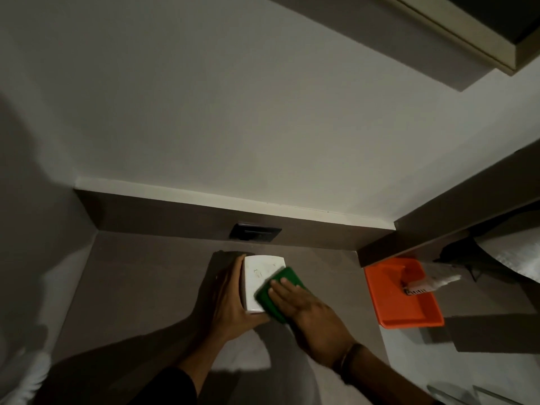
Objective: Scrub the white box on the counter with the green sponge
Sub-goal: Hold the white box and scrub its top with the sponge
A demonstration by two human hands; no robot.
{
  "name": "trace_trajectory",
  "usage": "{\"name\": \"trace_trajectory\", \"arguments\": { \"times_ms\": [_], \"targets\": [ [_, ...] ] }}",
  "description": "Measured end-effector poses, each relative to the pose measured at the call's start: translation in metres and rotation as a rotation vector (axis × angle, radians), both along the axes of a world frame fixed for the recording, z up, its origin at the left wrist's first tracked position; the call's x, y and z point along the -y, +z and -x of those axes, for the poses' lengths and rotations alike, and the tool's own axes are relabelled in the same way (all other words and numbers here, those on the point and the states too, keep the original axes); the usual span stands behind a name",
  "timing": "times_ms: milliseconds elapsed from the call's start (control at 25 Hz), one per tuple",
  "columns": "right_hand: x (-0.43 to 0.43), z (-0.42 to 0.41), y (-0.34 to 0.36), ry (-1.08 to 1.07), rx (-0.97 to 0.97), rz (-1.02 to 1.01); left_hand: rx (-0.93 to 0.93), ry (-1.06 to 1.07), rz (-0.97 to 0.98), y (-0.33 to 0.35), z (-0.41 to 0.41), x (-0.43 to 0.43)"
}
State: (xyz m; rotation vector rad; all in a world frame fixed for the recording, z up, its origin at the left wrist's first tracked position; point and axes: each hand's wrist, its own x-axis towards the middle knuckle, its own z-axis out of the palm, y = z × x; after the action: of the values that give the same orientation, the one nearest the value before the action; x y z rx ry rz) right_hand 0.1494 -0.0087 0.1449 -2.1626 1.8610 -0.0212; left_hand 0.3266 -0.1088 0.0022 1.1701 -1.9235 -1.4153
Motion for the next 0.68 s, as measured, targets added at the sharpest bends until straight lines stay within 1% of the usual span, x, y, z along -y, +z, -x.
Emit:
{"name": "trace_trajectory", "arguments": {
  "times_ms": [80, 120, 160, 200, 240, 280, 320, 400, 480, 520, 560, 600, 680],
  "targets": [
    [0.043, 0.005, -0.004, -0.168, 0.003, 0.024, 0.09, -0.04, 0.052, 0.004, 0.024, 0.0],
    [0.063, -0.002, -0.005, -0.214, 0.011, 0.024, 0.135, 0.025, 0.125, 0.008, 0.032, -0.002],
    [0.073, -0.013, -0.007, -0.214, 0.006, 0.016, 0.183, 0.036, 0.213, 0.019, 0.032, -0.002],
    [0.071, -0.022, -0.012, -0.171, -0.002, 0.007, 0.282, 0.069, 0.17, 0.021, 0.029, 0.002],
    [0.058, -0.027, -0.012, -0.088, -0.001, 0.001, 0.186, 0.132, 0.15, 0.028, 0.024, -0.002],
    [0.035, -0.025, -0.011, -0.011, 0.01, -0.004, 0.068, 0.105, 0.066, 0.023, 0.021, -0.002],
    [0.009, -0.019, -0.002, 0.039, 0.022, -0.007, 0.011, 0.079, 0.037, 0.019, 0.013, -0.002],
    [-0.002, 0.005, 0.004, 0.041, 0.01, 0.001, -0.034, 0.091, 0.039, -0.003, 0.006, 0.0],
    [0.038, 0.009, -0.003, -0.096, -0.003, 0.035, -0.061, 0.075, 0.016, 0.002, 0.013, 0.003],
    [0.058, -0.001, -0.004, -0.163, -0.001, 0.029, -0.043, 0.075, 0.017, 0.003, 0.017, 0.004],
    [0.068, -0.013, -0.007, -0.181, -0.005, 0.021, -0.029, 0.08, 0.017, 0.008, 0.016, 0.003],
    [0.065, -0.024, -0.011, -0.139, -0.003, 0.01, -0.03, 0.089, 0.009, 0.009, 0.015, 0.002],
    [0.028, -0.024, -0.011, 0.015, 0.02, -0.025, -0.072, 0.086, -0.01, 0.004, 0.013, 0.001]
  ]
}}
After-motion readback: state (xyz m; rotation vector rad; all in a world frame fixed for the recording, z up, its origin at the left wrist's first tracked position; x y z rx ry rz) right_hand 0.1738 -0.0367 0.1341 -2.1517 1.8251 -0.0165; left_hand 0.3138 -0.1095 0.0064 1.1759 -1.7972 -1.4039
